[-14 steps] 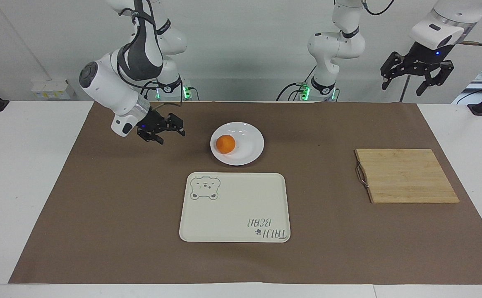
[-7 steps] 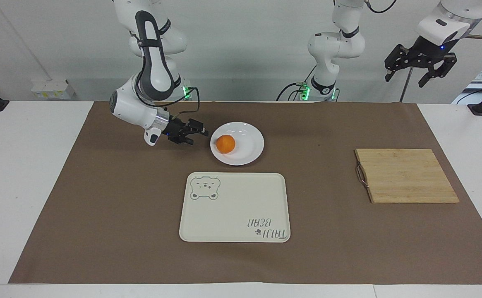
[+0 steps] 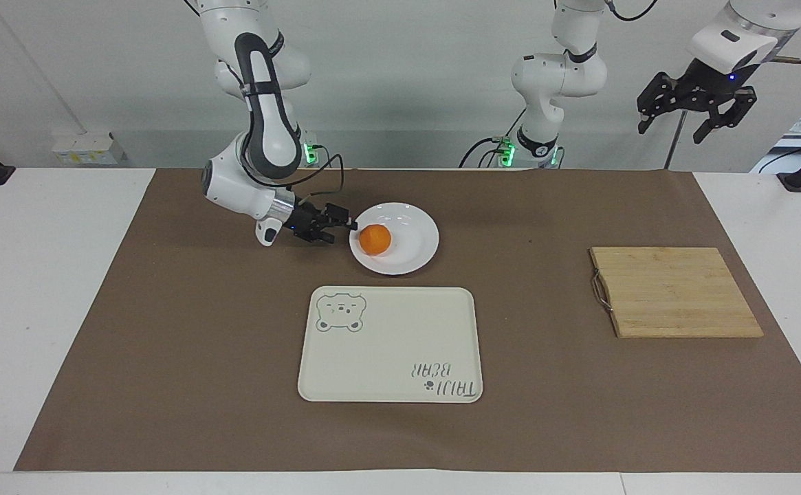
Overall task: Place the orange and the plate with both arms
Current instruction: 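Reach the right gripper to the plate rim while the left gripper retracts, then grasp the plate rim with the right gripper, then lift the plate with the orange and carry it over the tray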
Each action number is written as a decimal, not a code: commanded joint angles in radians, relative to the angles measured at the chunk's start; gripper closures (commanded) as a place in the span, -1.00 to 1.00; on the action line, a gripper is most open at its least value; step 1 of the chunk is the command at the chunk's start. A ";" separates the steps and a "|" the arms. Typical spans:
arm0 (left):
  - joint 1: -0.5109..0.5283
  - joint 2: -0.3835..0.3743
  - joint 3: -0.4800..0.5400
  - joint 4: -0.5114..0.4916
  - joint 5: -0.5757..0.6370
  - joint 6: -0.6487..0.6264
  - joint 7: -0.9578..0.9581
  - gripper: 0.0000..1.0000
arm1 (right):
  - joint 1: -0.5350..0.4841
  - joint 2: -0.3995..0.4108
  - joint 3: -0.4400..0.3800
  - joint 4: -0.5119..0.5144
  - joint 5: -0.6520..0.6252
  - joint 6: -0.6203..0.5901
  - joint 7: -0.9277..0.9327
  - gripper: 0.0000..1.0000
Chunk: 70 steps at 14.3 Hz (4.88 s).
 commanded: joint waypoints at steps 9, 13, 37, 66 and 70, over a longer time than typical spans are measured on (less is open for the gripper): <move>0.013 -0.024 -0.005 -0.026 0.012 0.005 0.011 -1.00 | 0.057 -0.013 -0.003 -0.036 0.101 0.057 -0.043 -0.03; 0.013 -0.024 -0.005 -0.026 0.012 0.005 0.011 -1.00 | 0.060 -0.013 -0.003 -0.036 0.111 0.060 -0.033 0.96; 0.013 -0.024 -0.005 -0.026 0.012 0.005 0.011 -1.00 | 0.056 -0.013 -0.004 0.039 0.281 -0.059 -0.191 1.00; 0.013 -0.024 -0.006 -0.026 0.012 0.005 0.011 -1.00 | -0.152 0.470 -0.001 0.821 0.166 -0.139 0.280 1.00; 0.013 -0.024 -0.005 -0.026 0.012 0.005 0.011 -1.00 | -0.089 0.503 -0.001 0.826 0.174 -0.092 0.276 1.00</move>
